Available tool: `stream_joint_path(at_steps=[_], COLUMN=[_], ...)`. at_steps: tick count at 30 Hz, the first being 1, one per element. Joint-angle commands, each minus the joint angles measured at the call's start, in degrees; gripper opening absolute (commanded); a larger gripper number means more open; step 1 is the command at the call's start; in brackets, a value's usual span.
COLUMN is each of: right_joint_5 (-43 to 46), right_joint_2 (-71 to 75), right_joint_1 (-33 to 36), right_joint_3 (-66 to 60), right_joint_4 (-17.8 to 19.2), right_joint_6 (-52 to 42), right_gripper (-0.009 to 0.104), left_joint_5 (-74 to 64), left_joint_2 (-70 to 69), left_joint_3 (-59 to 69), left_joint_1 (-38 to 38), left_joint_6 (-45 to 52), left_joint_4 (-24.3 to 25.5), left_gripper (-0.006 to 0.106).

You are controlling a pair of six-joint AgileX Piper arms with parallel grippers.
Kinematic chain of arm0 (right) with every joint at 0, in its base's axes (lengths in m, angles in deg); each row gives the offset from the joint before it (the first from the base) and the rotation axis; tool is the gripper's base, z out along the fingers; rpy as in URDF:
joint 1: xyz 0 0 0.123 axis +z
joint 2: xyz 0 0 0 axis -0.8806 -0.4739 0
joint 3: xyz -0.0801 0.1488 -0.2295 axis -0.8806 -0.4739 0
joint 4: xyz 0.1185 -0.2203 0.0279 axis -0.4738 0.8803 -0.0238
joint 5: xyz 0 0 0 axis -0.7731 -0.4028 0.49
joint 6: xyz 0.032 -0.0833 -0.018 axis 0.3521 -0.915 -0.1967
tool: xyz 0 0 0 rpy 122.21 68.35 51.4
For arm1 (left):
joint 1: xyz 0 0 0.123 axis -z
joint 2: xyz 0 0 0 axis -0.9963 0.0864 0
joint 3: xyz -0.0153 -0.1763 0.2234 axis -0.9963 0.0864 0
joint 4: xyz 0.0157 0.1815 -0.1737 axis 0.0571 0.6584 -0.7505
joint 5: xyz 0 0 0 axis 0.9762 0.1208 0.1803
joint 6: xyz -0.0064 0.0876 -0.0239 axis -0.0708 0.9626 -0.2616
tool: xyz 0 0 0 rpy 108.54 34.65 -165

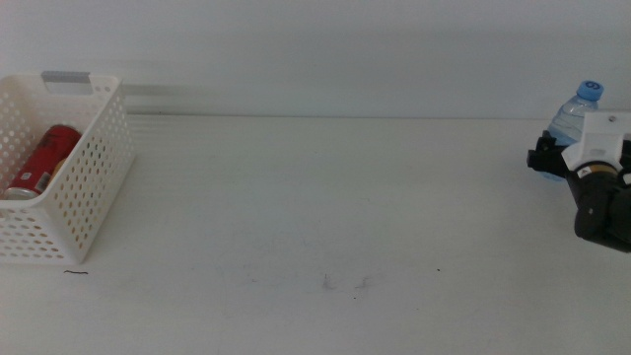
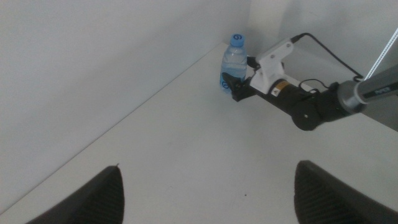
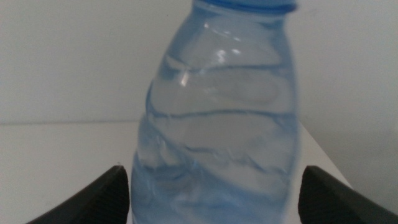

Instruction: Use arms to grab the bottles and put them into the dustbin to the left of the table.

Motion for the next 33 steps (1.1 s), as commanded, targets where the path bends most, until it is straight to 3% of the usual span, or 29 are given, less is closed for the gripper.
stream_joint_path(at_steps=[1,8,10,11,13,15,16,21,28,33], right_joint_5=[-1.12,-4.35,-6.19,-6.51,-8.3,-10.46,-11.83,-15.23,-15.04,-14.87], right_joint_2=[-1.41,-5.56,-6.49,-6.96,-7.07,-6.42,-5.82,-0.92,-0.32,-3.03], right_joint_1=[-0.54,-0.54,-0.54,-0.54,-0.54,-0.11,0.54,8.14,22.78,30.43], right_joint_3=[2.92,10.75,12.54,13.19,13.89,13.97,13.97,13.97,17.2,19.8], right_joint_4=[0.24,0.8,0.94,1.34,3.01,6.14,7.33,14.86,26.98,28.36], right_joint_6=[-0.74,-1.75,-3.0,-3.56,-3.56,-2.97,-1.52,2.32,15.66,16.1], right_gripper=[0.09,0.09,0.085,0.078,0.05,0.003,0.0,0.001,-0.002,-0.002], left_joint_5=[0.71,0.71,0.71,0.71,0.71,0.82,0.82,0.82,0.82,0.82], left_joint_2=[0.02,0.02,0.02,0.02,0.02,0.02,0.02,0.02,0.02,0.02], left_joint_3=[-0.17,-0.17,-0.17,-0.17,-0.17,-0.17,-0.17,-0.17,-0.17,-0.17], left_joint_1=[0.16,0.16,0.16,0.16,0.16,0.16,0.16,0.16,0.16,0.16], left_joint_6=[-0.02,-0.02,-0.02,-0.02,-0.02,-0.02,-0.02,-0.02,-0.02,-0.02], left_joint_4=[-0.19,-0.19,-0.19,-0.19,-0.19,-0.19,-0.19,-0.19,-0.19,-0.06], left_gripper=[0.094,0.094,0.094,0.094,0.094,0.094,0.094,0.094,0.094,0.094])
